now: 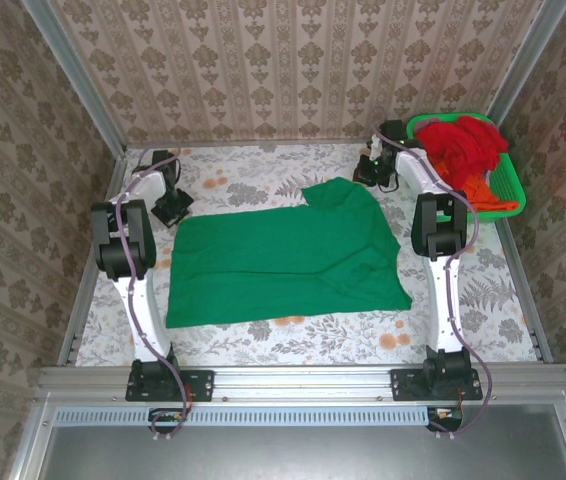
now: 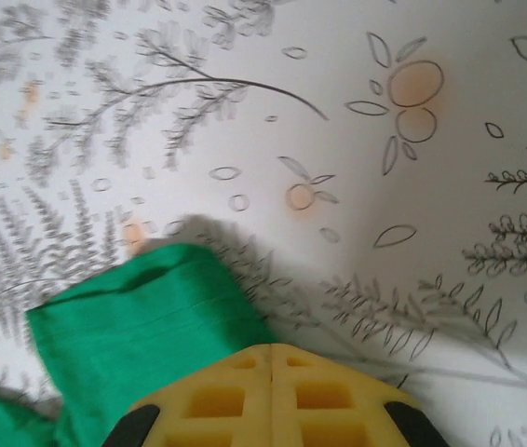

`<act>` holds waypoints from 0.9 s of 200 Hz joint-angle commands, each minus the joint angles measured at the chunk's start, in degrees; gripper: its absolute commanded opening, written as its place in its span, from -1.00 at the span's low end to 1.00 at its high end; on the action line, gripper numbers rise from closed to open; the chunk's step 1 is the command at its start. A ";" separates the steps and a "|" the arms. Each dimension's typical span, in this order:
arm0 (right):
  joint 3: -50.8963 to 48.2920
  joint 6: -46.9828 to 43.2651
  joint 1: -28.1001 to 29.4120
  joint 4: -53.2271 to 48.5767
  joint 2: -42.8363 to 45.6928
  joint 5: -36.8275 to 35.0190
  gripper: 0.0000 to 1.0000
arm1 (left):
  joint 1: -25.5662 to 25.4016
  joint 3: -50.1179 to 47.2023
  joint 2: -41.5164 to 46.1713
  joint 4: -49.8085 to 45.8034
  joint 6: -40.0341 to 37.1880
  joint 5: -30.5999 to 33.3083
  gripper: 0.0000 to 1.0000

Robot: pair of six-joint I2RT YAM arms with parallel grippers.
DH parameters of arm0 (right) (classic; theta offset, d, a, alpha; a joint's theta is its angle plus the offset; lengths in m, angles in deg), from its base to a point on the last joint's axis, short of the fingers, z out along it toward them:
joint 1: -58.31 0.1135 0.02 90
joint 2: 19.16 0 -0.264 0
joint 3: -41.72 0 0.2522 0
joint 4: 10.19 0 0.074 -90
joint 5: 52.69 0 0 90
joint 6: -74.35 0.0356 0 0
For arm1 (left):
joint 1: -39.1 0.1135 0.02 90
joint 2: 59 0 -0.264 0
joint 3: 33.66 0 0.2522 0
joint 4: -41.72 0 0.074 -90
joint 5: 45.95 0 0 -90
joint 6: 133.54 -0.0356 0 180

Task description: Fold and stack the t-shirts

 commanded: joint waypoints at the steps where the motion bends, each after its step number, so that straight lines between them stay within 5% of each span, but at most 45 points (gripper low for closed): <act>1: -3.79 0.65 -0.04 3.69 7.84 1.92 -1.00 | -1.37 -1.79 2.93 0.17 -1.52 -4.96 -1.00; 98: -22.73 -0.15 -0.29 12.26 22.31 0.87 -1.00 | 0.45 -9.98 12.82 3.08 -1.77 -4.69 -1.00; 118: -21.23 0.27 -0.30 11.55 19.86 1.73 -1.00 | 0.53 -7.35 10.72 0.95 -1.33 -4.18 -0.55; 152: -20.93 1.37 -0.30 12.11 18.50 2.01 -1.00 | 0.47 -5.22 9.00 0.73 -1.35 -4.08 -1.00; 180: -21.37 0.95 -0.31 12.13 18.96 1.57 -1.00 | 0.44 -5.10 9.10 0.53 -1.26 -2.21 -0.88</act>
